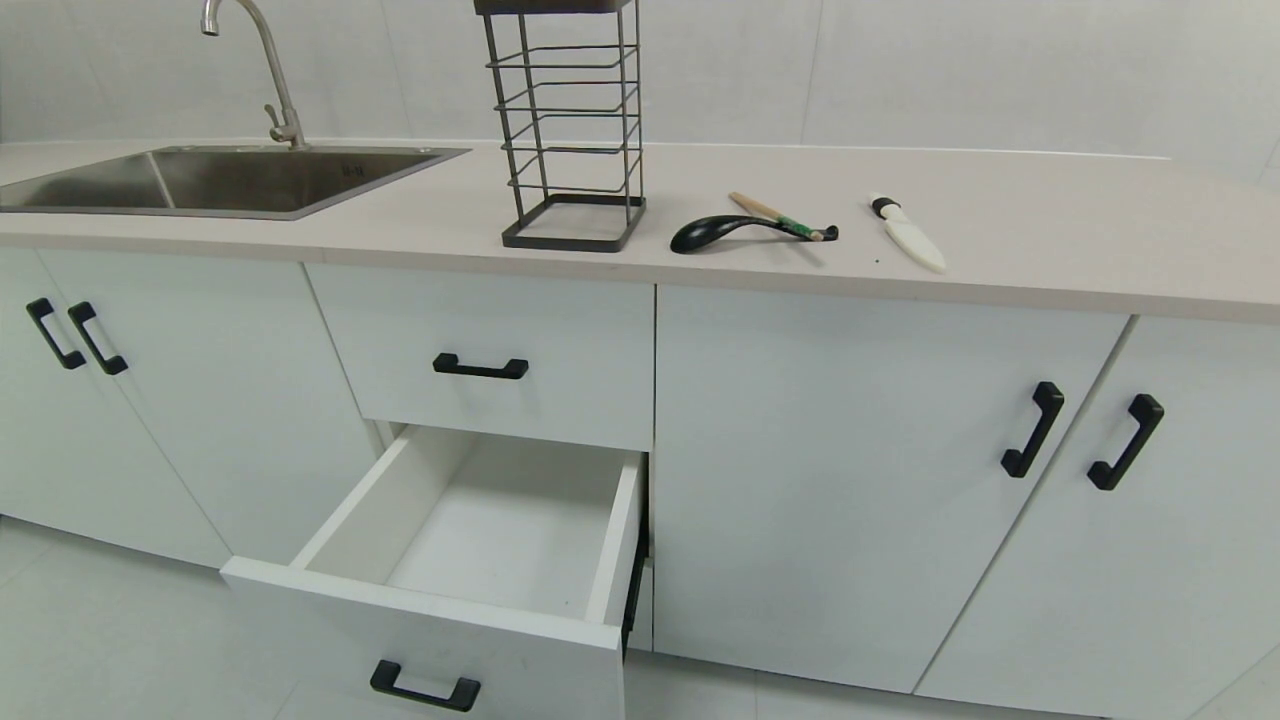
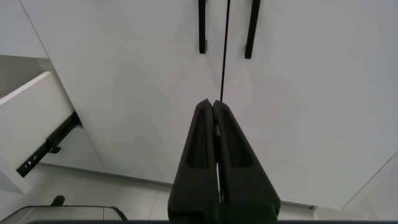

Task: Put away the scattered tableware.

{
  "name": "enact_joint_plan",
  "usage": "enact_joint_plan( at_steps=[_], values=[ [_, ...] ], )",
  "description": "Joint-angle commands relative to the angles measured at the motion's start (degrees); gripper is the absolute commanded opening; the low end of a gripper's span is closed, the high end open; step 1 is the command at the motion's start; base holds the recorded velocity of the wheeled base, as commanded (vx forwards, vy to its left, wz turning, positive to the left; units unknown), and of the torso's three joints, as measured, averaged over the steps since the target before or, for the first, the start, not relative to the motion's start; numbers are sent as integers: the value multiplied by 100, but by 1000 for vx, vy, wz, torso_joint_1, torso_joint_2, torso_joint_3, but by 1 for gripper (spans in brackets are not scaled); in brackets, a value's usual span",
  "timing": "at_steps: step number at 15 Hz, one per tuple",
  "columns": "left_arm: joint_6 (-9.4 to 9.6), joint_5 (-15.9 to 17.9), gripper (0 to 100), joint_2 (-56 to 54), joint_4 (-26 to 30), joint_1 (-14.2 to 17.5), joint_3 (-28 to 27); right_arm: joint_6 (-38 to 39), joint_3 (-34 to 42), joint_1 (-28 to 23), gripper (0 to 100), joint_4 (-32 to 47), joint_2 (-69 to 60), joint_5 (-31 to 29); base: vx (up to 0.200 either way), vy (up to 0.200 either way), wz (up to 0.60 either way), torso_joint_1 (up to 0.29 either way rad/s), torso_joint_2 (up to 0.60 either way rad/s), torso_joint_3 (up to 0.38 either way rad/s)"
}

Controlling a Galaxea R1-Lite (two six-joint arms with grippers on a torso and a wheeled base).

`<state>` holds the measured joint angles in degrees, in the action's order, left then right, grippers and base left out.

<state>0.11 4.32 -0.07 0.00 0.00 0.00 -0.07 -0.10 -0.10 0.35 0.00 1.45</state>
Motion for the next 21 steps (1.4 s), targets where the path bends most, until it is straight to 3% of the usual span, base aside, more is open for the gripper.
enact_joint_plan(
  at_steps=[1,7,10,21],
  values=[
    [7,-1,100,7,0,0,0,-1,1,1,0,0,9,4,0,0,0,0,0,0],
    [-11,8,100,7,0,0,0,-1,1,1,0,0,0,4,0,0,0,0,0,0],
    [-11,-1,100,7,0,0,0,-1,1,1,0,-9,9,4,0,0,600,71,-97,-19],
    [-11,8,100,7,0,0,0,-1,1,1,0,-9,9,4,0,0,0,72,-32,-28]
  ],
)
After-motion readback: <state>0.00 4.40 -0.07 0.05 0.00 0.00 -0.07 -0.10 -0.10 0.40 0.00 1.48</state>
